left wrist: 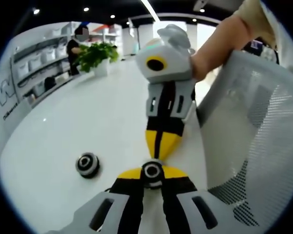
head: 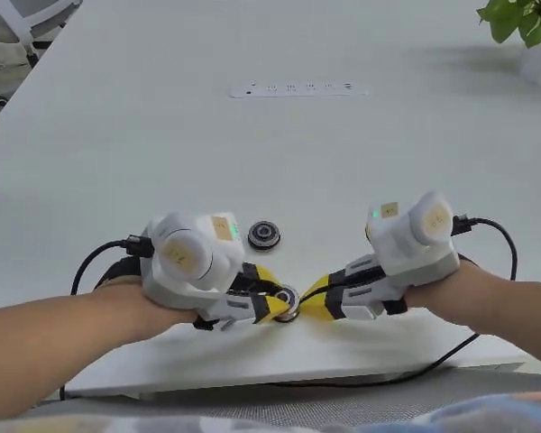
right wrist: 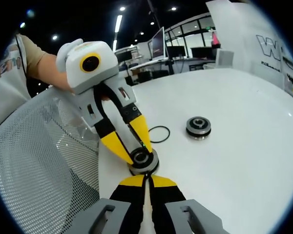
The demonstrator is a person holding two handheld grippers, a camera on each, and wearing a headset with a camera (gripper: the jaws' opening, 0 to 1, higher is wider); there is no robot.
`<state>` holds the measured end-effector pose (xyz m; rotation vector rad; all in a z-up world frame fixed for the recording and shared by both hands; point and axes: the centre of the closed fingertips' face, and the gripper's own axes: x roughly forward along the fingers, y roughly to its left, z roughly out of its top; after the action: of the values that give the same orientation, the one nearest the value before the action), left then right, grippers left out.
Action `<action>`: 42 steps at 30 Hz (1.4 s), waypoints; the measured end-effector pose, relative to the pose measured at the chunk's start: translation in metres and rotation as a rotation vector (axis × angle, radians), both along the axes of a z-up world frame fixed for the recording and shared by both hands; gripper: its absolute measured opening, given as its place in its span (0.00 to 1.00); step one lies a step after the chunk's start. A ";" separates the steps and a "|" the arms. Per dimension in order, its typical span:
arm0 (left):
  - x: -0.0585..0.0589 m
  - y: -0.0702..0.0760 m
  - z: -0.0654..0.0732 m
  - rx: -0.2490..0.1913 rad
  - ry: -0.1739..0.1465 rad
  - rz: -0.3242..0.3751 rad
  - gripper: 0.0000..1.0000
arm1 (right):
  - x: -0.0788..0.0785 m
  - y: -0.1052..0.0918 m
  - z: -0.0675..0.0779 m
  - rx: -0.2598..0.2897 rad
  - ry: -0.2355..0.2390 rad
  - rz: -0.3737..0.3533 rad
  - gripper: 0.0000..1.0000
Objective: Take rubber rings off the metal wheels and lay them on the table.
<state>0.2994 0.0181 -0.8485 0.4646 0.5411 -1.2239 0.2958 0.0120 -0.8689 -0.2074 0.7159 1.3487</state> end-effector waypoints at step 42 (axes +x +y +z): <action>0.000 0.001 -0.001 0.031 -0.020 0.030 0.12 | -0.002 0.006 0.024 0.190 0.273 -0.218 0.00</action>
<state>0.2995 0.0191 -0.8498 0.4931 0.5491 -1.1823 0.2941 0.0175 -0.8454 0.2059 0.8068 1.2381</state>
